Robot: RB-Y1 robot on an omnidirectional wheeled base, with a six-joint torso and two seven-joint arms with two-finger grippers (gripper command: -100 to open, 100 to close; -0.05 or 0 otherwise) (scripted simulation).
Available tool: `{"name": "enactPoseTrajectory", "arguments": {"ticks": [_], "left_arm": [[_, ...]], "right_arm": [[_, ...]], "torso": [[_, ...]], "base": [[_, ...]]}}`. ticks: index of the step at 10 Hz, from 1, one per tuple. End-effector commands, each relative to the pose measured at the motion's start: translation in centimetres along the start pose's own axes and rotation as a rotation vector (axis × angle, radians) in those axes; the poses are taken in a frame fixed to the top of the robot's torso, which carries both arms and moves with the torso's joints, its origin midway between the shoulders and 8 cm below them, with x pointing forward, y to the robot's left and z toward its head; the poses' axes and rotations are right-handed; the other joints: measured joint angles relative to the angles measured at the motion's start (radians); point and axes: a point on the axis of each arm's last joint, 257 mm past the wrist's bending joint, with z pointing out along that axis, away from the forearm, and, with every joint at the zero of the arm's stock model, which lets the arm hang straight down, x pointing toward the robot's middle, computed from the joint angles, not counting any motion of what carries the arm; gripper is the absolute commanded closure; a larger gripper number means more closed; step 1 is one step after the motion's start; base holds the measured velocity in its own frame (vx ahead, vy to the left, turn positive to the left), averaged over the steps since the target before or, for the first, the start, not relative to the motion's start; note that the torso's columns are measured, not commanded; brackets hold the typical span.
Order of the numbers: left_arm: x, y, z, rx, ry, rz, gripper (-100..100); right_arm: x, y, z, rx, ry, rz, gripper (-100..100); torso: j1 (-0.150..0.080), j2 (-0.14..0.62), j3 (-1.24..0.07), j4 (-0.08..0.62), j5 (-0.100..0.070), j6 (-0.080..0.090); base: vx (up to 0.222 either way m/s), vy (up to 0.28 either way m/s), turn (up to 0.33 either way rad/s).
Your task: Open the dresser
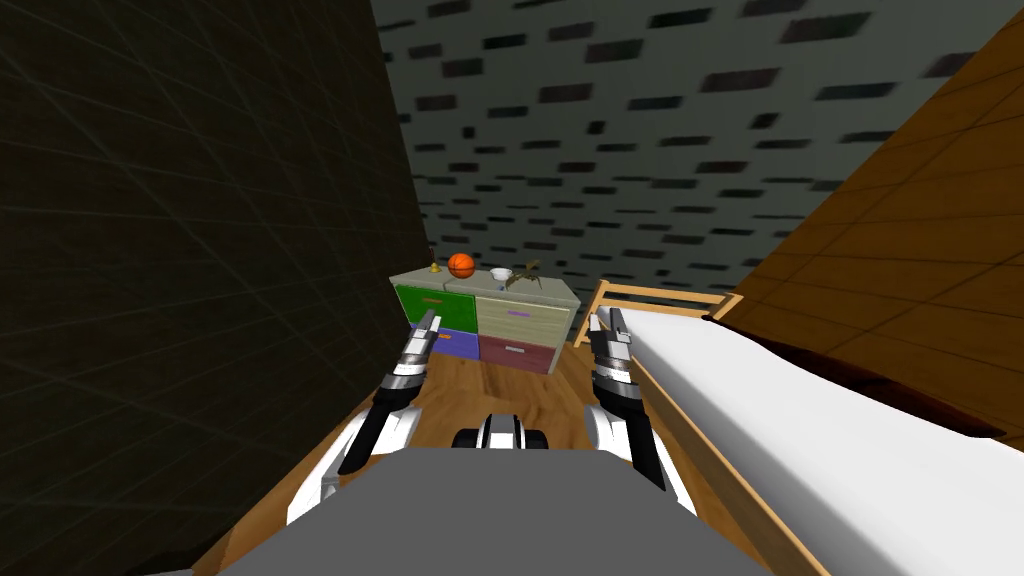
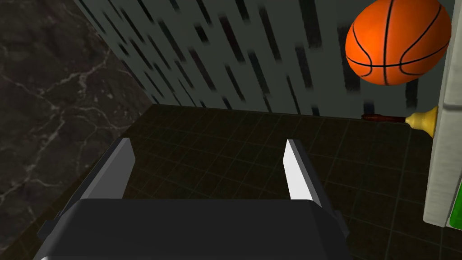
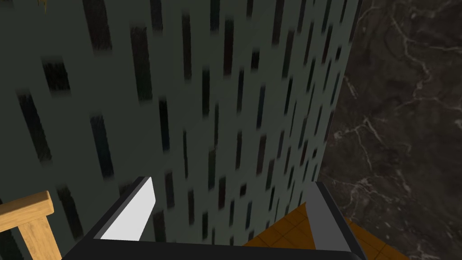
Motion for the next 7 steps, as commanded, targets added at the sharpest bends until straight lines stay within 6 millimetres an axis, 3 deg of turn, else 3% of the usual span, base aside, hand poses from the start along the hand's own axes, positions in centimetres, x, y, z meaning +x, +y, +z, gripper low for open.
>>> {"name": "enactPoseTrajectory", "arguments": {"ticks": [1, 7], "left_arm": [[1.0, 2.5, -0.6, -0.044, 0.015, 0.007, -100], [3.1, 7.6, -2.3, -0.137, 0.045, 0.016, -100]], "right_arm": [[0.0, 0.0, 0.0, 0.000, 0.000, 0.000, 0], [0.0, 0.0, 0.0, 0.000, 0.000, 0.000, 0]], "torso": [[0.002, -0.002, -0.001, -0.001, 0.001, 0.000], [0.000, 0.000, 0.000, 0.000, 0.000, 0.000]], "base": [[0.105, -0.060, -0.037], [0.099, -0.066, -0.034]]}}
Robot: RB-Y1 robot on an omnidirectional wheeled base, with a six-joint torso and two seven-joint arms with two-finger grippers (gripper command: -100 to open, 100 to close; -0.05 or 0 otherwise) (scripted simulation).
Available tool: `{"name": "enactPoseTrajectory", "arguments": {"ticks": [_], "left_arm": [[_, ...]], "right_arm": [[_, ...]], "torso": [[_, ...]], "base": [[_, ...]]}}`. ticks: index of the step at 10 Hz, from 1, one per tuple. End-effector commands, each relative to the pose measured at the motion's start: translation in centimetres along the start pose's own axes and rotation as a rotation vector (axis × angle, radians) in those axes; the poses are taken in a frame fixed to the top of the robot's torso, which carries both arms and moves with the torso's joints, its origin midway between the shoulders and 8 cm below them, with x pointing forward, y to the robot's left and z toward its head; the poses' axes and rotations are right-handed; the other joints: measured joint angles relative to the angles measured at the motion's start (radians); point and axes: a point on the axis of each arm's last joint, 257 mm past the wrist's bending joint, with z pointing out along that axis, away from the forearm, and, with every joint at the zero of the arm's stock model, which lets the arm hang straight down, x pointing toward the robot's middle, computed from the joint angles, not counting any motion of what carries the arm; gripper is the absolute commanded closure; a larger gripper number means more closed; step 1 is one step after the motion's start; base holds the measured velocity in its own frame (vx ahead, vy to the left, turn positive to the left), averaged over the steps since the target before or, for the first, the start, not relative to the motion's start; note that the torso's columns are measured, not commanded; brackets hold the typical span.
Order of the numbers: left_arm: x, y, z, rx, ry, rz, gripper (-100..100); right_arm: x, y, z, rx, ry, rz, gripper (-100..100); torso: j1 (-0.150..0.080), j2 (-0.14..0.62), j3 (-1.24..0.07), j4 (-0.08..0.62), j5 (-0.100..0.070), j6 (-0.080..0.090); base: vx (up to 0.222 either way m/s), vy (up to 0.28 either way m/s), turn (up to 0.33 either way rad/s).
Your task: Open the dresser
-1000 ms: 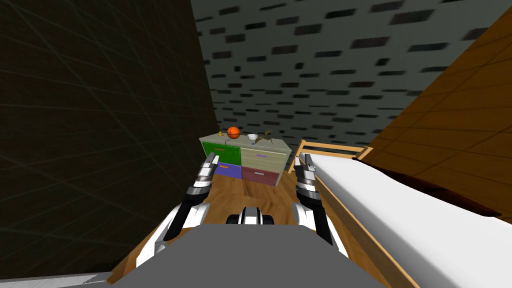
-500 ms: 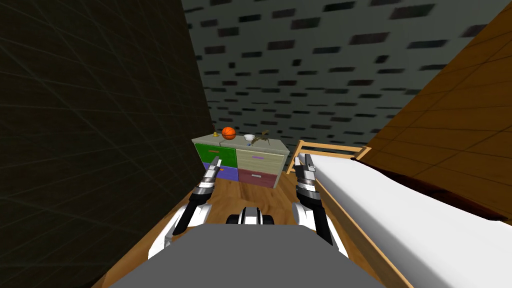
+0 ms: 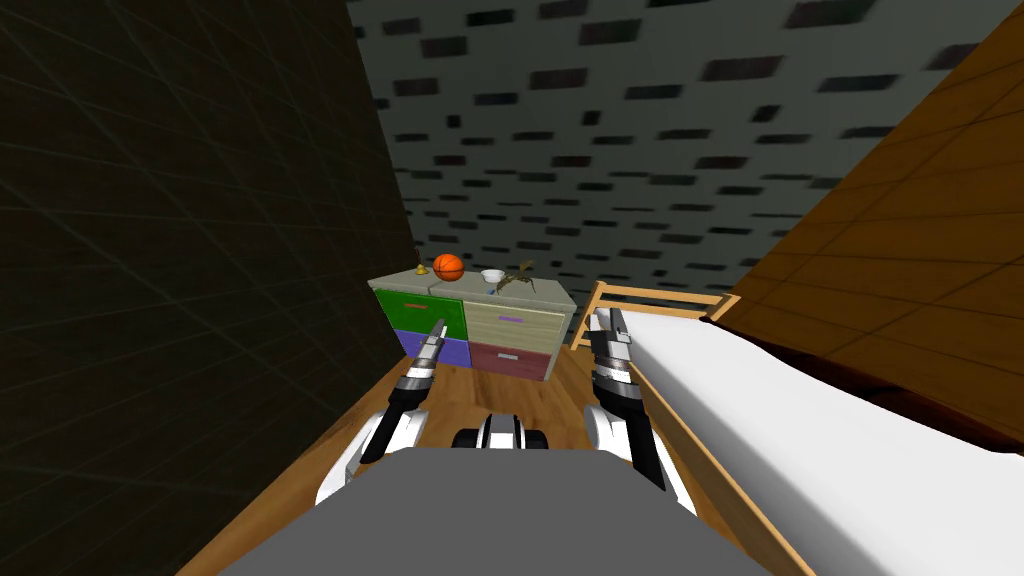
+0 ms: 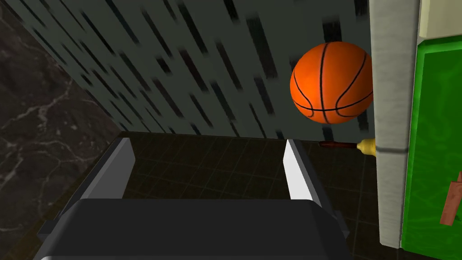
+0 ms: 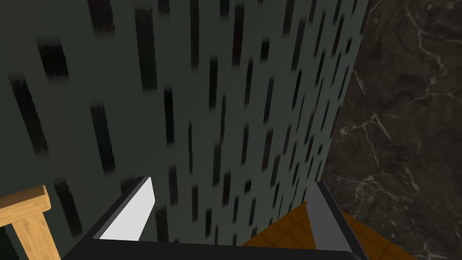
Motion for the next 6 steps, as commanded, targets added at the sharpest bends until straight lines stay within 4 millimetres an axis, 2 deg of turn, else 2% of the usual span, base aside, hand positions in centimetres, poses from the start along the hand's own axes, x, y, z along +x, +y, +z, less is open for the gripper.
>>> {"name": "enactPoseTrajectory", "arguments": {"ticks": [1, 6], "left_arm": [[1.1, 2.1, -0.5, -0.037, 0.015, 0.005, -100], [2.9, 6.0, -1.8, -0.106, 0.058, 0.024, -100]], "right_arm": [[0.0, 0.0, 0.0, 0.000, 0.000, 0.000, 0], [0.0, 0.0, 0.0, 0.000, 0.000, 0.000, 0]], "torso": [[0.001, 0.000, 0.000, 0.000, 0.000, 0.000], [0.000, -0.001, 0.000, 0.000, 0.000, 0.000]], "base": [[0.090, -0.058, -0.036], [0.090, -0.057, -0.033]]}}
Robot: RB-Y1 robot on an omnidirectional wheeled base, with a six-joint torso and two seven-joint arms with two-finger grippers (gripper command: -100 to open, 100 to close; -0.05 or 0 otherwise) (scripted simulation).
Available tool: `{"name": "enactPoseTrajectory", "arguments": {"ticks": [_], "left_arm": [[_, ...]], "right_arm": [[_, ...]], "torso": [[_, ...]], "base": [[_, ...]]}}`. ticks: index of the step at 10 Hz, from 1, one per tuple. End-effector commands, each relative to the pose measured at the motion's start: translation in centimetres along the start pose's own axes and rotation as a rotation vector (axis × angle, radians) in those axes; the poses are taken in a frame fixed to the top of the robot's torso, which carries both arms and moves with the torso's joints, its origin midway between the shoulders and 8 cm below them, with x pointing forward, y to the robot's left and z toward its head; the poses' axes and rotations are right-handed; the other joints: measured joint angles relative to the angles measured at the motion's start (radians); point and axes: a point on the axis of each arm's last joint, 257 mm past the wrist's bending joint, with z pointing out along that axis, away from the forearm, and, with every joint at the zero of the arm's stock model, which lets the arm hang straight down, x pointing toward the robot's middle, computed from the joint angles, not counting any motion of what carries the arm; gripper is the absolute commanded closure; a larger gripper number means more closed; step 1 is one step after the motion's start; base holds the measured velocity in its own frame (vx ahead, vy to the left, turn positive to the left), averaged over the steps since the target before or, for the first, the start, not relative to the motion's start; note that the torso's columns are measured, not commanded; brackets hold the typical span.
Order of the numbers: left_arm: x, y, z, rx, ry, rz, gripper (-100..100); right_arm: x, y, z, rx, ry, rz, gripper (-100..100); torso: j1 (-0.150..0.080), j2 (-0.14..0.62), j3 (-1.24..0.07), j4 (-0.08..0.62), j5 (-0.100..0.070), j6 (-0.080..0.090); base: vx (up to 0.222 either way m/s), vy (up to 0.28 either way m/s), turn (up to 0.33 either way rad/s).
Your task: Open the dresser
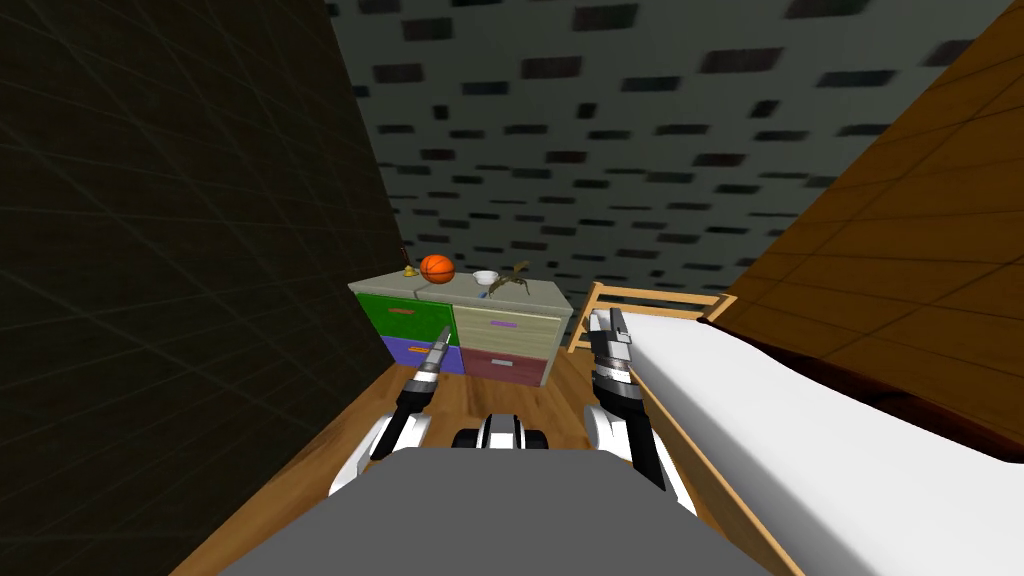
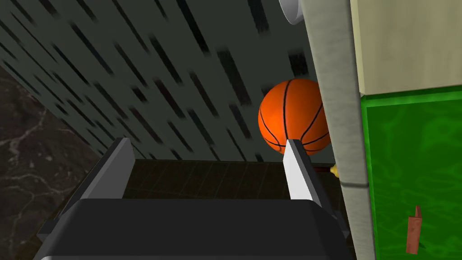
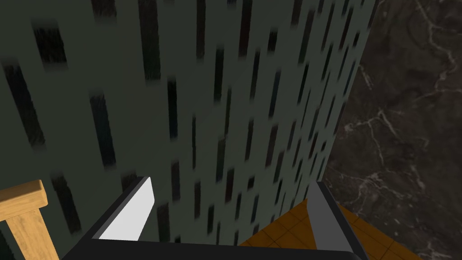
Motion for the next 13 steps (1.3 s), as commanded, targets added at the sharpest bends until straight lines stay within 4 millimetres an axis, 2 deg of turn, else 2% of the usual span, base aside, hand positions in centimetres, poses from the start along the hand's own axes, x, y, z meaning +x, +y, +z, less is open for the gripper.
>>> {"name": "enactPoseTrajectory", "arguments": {"ticks": [1, 5, 10, 13], "left_arm": [[1.2, 2.2, -0.6, -0.037, 0.026, 0.013, -100], [3.0, 5.7, -1.8, -0.101, 0.066, 0.028, -100], [4.6, 8.4, -3.0, -0.154, 0.098, 0.036, -100], [6.4, 11.0, -4.4, -0.208, 0.128, 0.037, -100]], "right_arm": [[0.0, 0.0, 0.0, 0.000, 0.000, 0.000, 0], [0.0, 0.0, 0.0, 0.000, 0.000, 0.000, 0], [0.0, 0.0, 0.0, 0.000, 0.000, 0.000, 0], [0.0, 0.0, 0.0, 0.000, 0.000, 0.000, 0]], "torso": [[0.000, -0.001, 0.000, 0.000, 0.000, 0.000], [0.000, -0.001, -0.001, 0.000, 0.000, 0.000], [0.001, 0.000, 0.000, 0.000, 0.000, 0.000], [-0.001, -0.001, 0.000, 0.000, 0.000, 0.000]], "base": [[0.088, -0.061, -0.040], [0.101, -0.063, -0.036], [0.090, -0.049, -0.029], [0.091, -0.060, -0.035]]}}
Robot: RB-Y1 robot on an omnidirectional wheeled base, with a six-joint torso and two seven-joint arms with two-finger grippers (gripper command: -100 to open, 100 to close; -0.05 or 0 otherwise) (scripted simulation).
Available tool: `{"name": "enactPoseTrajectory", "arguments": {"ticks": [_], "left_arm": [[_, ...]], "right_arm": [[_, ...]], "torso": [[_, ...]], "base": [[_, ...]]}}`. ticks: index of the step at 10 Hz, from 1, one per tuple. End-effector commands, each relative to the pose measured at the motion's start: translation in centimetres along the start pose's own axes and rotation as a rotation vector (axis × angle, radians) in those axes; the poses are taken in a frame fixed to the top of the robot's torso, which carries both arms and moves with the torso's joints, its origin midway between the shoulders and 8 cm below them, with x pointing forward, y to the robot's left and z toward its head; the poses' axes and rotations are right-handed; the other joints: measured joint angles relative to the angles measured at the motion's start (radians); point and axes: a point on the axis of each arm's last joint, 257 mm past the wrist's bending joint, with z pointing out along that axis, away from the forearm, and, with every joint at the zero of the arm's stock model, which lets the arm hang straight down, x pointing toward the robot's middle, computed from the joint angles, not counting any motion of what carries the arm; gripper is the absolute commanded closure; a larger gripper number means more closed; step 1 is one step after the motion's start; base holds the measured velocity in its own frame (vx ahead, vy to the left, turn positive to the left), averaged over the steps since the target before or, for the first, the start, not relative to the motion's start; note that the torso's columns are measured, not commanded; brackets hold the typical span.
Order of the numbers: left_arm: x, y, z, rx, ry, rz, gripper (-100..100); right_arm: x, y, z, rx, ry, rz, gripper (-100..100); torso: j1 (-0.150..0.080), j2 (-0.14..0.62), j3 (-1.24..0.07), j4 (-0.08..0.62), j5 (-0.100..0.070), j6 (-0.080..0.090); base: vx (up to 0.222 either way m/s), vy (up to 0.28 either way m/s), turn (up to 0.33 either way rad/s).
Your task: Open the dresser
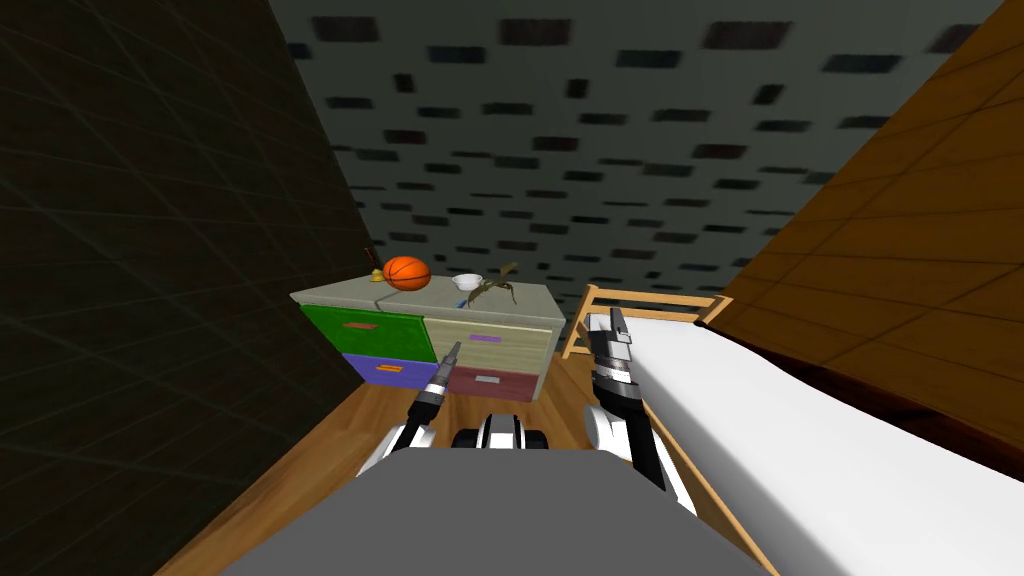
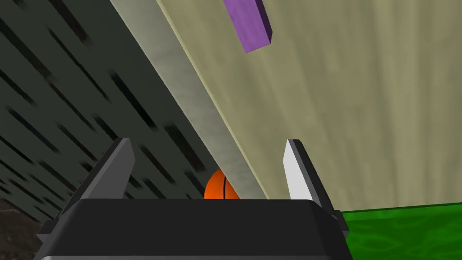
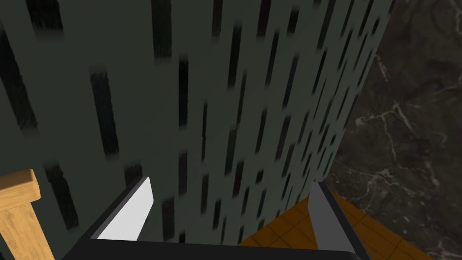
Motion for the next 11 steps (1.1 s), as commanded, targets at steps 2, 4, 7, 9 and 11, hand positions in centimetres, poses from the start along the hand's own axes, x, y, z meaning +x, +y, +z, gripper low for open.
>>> {"name": "enactPoseTrajectory", "arguments": {"ticks": [2, 4, 7, 9, 11], "left_arm": [[1.6, 2.1, -0.4, -0.044, 0.025, -0.002, -100], [3.0, 3.3, -0.9, -0.072, 0.038, -0.012, -100], [4.0, 3.7, -1.1, -0.085, 0.042, -0.025, -100], [3.5, 3.2, 0.0, -0.088, 0.039, -0.023, -100], [3.9, 3.6, -0.9, -0.087, 0.042, -0.026, 100]], "right_arm": [[0.0, 0.0, 0.0, 0.000, 0.000, 0.000, 0], [0.0, 0.0, 0.0, 0.000, 0.000, 0.000, 0], [0.0, 0.0, 0.0, 0.000, 0.000, 0.000, 0], [0.0, 0.0, 0.0, 0.000, 0.000, 0.000, 0], [0.0, 0.0, 0.0, 0.000, 0.000, 0.000, 0]], "torso": [[0.002, 0.001, 0.000, 0.000, 0.001, 0.000], [0.001, 0.002, 0.001, 0.000, 0.000, 0.000], [0.002, 0.001, 0.001, 0.000, 0.000, 0.000], [0.002, 0.002, 0.001, 0.001, 0.001, 0.000], [0.001, 0.002, 0.001, 0.000, 0.000, 0.000]], "base": [[0.078, -0.039, -0.019], [0.086, -0.054, -0.039], [0.066, -0.040, -0.014], [0.069, -0.015, -0.018], [-0.001, 0.001, 0.008]]}}
